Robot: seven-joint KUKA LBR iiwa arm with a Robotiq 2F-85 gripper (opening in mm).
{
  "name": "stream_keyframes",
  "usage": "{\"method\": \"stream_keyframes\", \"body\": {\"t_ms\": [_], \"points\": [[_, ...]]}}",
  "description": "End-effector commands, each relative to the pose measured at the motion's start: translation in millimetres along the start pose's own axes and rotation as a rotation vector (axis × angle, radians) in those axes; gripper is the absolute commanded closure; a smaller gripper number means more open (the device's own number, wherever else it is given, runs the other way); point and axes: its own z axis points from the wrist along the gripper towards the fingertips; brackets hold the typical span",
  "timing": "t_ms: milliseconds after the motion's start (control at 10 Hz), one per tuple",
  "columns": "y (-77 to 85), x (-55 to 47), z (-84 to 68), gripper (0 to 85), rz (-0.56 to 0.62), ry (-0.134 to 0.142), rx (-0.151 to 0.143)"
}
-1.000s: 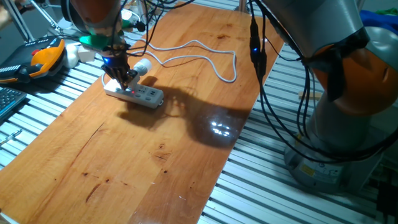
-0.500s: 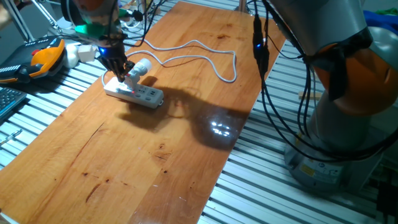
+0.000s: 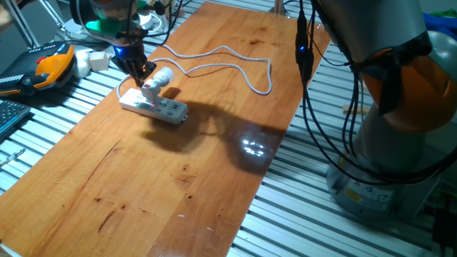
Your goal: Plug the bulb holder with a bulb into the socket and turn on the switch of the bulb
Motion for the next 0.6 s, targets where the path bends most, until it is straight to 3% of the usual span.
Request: {"method": "stream_keyframes", "body": {"t_ms": [0, 500], "points": [[0.2, -1.7, 0.5, 85.0, -0.003, 0.003, -0.001], [3.0, -10.8, 4.3, 85.0, -0.006, 0.021, -0.006]]}}
